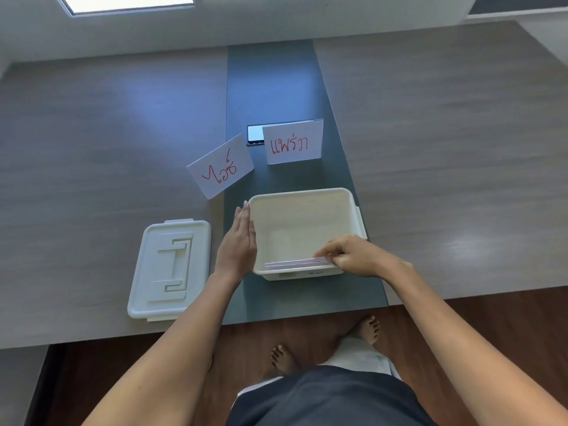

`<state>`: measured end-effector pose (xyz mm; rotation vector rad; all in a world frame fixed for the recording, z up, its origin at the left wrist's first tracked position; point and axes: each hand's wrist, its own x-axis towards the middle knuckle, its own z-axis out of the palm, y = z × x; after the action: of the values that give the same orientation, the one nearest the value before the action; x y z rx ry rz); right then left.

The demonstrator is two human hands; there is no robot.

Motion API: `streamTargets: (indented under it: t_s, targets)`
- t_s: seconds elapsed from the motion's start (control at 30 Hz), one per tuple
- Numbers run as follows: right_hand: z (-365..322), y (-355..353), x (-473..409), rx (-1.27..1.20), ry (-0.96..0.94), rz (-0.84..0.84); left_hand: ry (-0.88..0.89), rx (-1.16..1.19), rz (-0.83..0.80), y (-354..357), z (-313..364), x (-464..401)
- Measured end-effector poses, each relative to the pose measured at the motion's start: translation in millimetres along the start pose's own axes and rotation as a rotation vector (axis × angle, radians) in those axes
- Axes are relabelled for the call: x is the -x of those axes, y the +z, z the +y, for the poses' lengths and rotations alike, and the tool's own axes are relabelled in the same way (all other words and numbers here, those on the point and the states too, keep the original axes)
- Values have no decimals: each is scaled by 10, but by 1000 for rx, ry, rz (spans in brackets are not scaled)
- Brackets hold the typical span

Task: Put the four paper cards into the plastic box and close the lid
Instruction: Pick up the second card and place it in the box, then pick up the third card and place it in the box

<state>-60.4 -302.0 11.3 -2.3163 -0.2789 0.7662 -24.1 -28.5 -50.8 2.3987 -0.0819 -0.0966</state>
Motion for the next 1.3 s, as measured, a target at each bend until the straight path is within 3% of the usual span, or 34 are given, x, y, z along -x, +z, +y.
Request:
streamTargets:
  t_s: [0.23,0.47,0.67,0.87,1.3]
  targets:
    - [-19,-87,-79,-21,43,-24,-1,-12,5,-12,13,3]
    - [-95,-387,-432,-87,-163,381,3,-51,13,-18,39,14]
    - [-22,-772,-1030,171,-103,490,12,-107,24,-23,39,22]
    - [-20,-1063,-1515,399,-48,451,25,-156,31,-23,37,17]
    - [-45,-1688,-2455,491,145,316,21,-181,31,10,4,-1]
